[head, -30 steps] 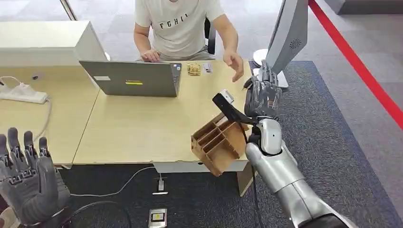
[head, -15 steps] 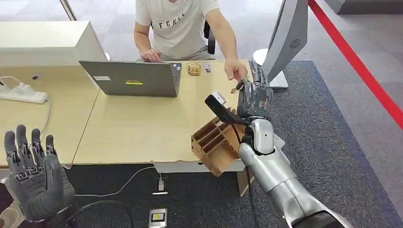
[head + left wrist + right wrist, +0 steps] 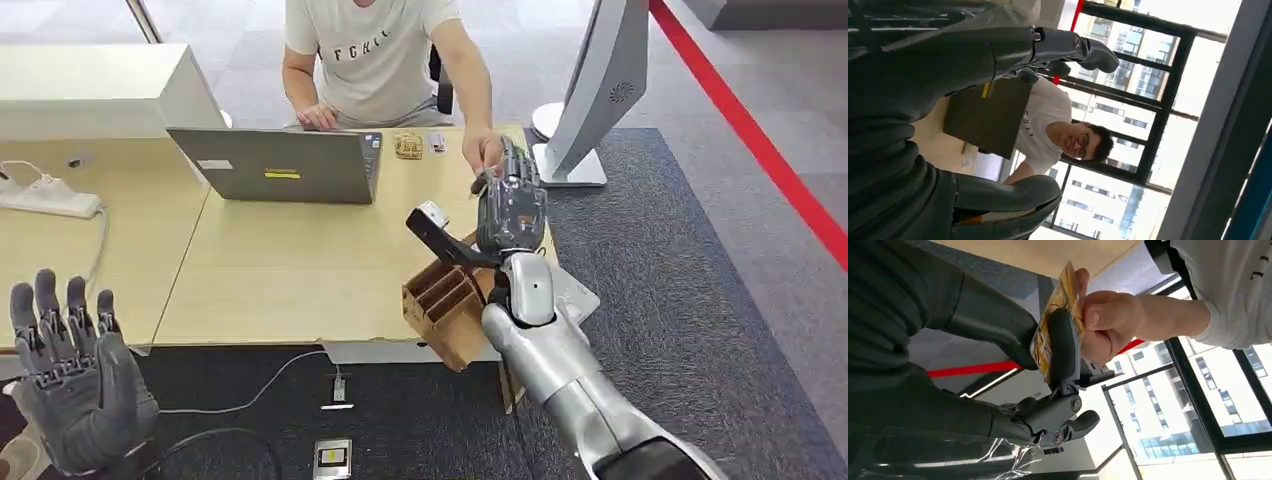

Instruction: Pass the card to the sensor for recognition and then transmit it.

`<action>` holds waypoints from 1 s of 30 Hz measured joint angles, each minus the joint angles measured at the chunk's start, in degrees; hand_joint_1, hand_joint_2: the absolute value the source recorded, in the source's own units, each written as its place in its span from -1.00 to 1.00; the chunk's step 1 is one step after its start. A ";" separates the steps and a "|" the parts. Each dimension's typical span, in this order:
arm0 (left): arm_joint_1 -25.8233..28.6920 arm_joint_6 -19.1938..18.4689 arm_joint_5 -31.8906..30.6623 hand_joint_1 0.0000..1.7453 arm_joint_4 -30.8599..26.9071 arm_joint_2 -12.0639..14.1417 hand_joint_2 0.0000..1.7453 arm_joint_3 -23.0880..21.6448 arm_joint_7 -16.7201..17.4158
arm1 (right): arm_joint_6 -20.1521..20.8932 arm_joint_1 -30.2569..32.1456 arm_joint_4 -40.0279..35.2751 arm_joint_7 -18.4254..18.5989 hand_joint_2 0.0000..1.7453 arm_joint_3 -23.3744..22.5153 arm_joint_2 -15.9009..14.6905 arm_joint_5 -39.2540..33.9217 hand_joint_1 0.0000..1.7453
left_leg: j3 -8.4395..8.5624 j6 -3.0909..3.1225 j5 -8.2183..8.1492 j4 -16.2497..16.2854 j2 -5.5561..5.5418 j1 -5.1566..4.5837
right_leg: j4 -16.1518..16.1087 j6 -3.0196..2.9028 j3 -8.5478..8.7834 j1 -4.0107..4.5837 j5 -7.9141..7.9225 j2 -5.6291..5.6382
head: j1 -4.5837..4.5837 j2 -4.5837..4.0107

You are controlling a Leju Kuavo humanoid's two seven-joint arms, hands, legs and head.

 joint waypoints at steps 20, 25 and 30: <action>4.41 0.00 -2.34 -1.00 -1.70 -1.31 1.00 2.64 -0.15 | -1.01 -0.02 -0.92 -0.85 1.00 -0.09 1.49 2.51 -1.00 | 0.02 -0.01 0.00 0.00 0.01 0.00 | 0.00 -0.01 -0.01 0.00 0.00 0.00 | 0.02 0.00; 4.90 0.00 -2.80 -1.00 -1.99 -1.42 1.00 3.39 -0.15 | 0.46 0.21 -2.93 -0.48 1.00 -0.11 1.13 3.24 -1.00 | 0.04 -0.01 0.00 0.00 0.01 0.00 | -0.01 -0.01 -0.02 0.00 0.00 0.00 | -0.02 0.00; 6.71 0.00 -3.24 -1.00 -2.97 -1.60 1.00 4.26 -0.15 | 4.35 3.69 -13.47 -0.43 1.00 -0.63 -2.12 2.08 -1.00 | 0.06 0.00 0.00 0.01 0.02 -0.01 | -0.05 0.00 -0.03 -0.01 0.00 0.00 | 0.00 0.00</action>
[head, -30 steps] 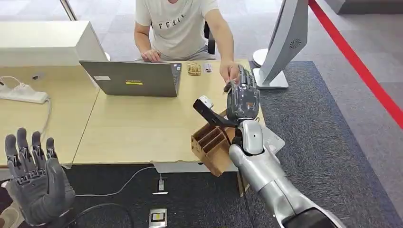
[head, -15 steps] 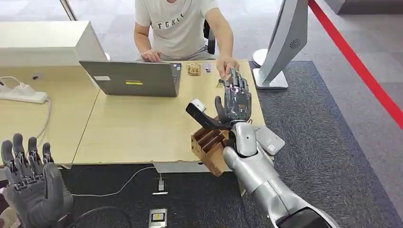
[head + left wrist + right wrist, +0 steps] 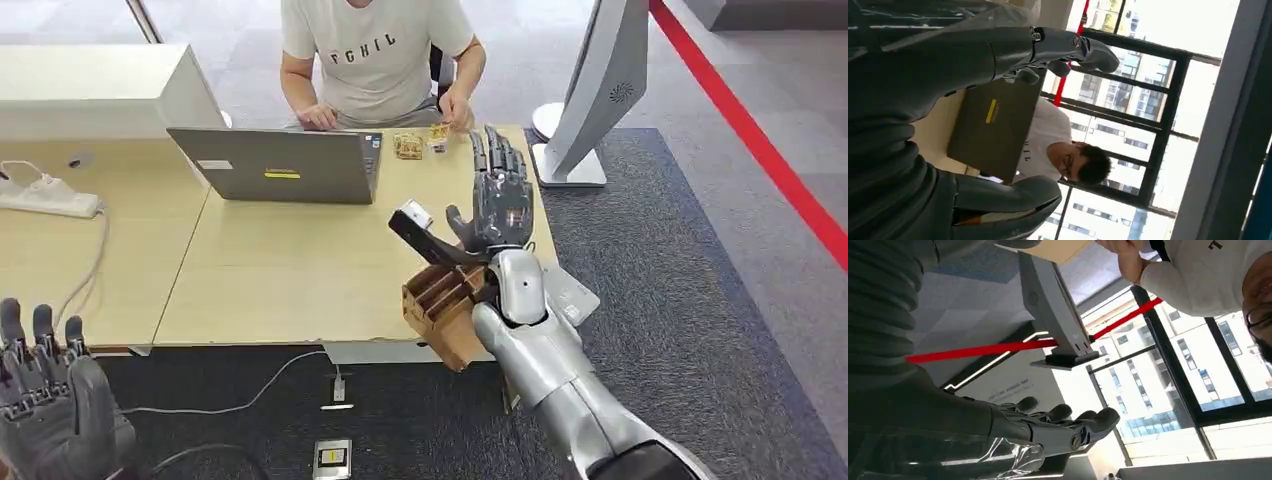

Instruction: Pass the card to the sensor for recognition and then transmit it.

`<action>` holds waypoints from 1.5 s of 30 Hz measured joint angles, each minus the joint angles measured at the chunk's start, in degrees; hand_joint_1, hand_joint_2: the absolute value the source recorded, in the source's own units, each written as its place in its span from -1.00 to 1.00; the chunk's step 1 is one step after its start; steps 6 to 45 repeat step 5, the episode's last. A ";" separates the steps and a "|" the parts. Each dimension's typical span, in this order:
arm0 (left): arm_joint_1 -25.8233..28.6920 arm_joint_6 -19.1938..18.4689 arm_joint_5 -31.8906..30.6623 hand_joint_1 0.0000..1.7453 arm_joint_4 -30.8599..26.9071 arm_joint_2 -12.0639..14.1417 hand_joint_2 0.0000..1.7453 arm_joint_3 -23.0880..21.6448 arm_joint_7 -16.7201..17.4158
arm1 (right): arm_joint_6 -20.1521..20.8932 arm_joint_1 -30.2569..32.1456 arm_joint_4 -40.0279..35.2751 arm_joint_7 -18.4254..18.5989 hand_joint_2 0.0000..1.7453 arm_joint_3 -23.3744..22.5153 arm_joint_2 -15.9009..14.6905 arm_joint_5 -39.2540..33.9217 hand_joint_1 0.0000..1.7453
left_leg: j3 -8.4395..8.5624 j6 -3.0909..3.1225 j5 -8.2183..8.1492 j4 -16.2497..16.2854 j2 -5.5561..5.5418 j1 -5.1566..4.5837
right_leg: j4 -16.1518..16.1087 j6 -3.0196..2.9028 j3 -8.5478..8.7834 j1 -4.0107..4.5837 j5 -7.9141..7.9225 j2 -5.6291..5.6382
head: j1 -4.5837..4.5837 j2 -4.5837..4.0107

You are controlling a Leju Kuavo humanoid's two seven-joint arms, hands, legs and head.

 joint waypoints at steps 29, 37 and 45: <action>1.02 0.00 0.72 -1.00 -0.37 0.59 1.00 0.85 0.00 | 3.41 12.32 -23.40 -0.57 1.00 -3.24 -7.24 -7.27 -1.00 | 0.02 0.09 -0.10 0.01 -0.04 0.00 | -0.11 0.05 0.07 0.00 -0.05 -0.02 | 0.02 0.00; 1.02 0.00 0.72 -1.00 -0.37 0.59 1.00 0.85 0.00 | 3.41 12.32 -23.40 -0.57 1.00 -3.24 -7.24 -7.27 -1.00 | 0.02 0.09 -0.10 0.01 -0.04 0.00 | -0.11 0.05 0.07 0.00 -0.05 -0.02 | 0.02 0.00; 1.02 0.00 0.72 -1.00 -0.37 0.59 1.00 0.85 0.00 | 3.41 12.32 -23.40 -0.57 1.00 -3.24 -7.24 -7.27 -1.00 | 0.02 0.09 -0.10 0.01 -0.04 0.00 | -0.11 0.05 0.07 0.00 -0.05 -0.02 | 0.02 0.00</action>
